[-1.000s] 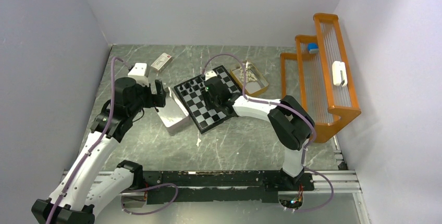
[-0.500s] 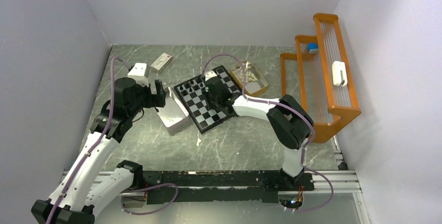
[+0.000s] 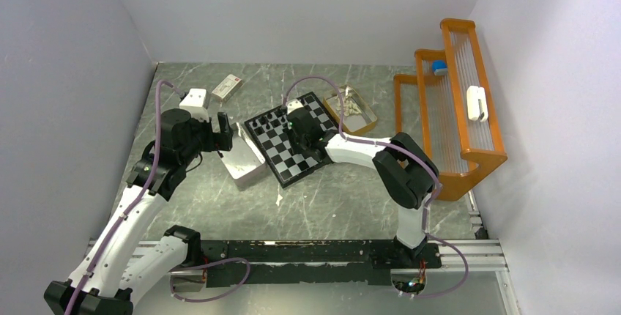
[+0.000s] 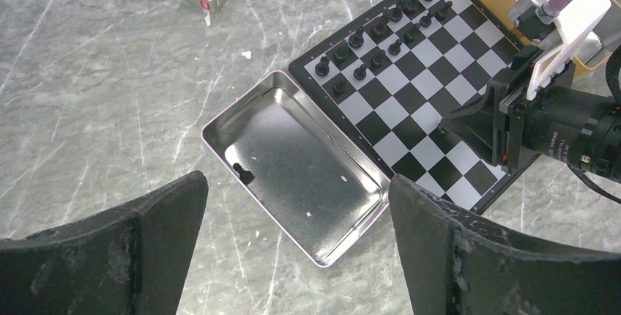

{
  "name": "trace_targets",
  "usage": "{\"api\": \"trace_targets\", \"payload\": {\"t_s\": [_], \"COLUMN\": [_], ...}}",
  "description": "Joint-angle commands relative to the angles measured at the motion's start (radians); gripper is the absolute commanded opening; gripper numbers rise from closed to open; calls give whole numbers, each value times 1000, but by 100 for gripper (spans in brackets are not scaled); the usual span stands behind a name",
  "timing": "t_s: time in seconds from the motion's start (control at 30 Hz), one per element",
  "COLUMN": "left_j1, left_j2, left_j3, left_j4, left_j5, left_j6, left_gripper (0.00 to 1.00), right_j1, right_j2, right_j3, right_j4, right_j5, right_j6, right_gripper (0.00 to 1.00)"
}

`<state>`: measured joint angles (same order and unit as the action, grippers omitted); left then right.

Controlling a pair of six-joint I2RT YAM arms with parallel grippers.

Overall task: Set up the chess pieces on the board
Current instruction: Pick up the chess piece from the chessboard, then place the chess piece on the chessboard.

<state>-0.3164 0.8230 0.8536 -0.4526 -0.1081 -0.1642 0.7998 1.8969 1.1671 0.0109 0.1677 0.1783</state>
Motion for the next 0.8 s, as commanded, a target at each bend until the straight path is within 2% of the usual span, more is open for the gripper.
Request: {"api": "trace_targets", "payload": {"t_s": [0.0,0.2,0.43,0.77], "left_j1": [-6,-6,-6,-6], "left_j2": [-4,-4,3,-1], "left_j3": [13,13,13,9], "left_j4": [30,29,29,32], "left_j5": [4,1,15,14], "left_j6": [13,12,9,11], "left_gripper": [97,98,98,97], "right_j1": [-4,-11,-80,-201], "right_j2": [-3,-38,-60,45], "right_j3": [37,72,130,289], "right_j4": [8,-42,-64,-81], "right_j5": [-6,6,7,-32], "right_j6": [-11,-28,-59,-92], "right_gripper": [18,15,14,14]}}
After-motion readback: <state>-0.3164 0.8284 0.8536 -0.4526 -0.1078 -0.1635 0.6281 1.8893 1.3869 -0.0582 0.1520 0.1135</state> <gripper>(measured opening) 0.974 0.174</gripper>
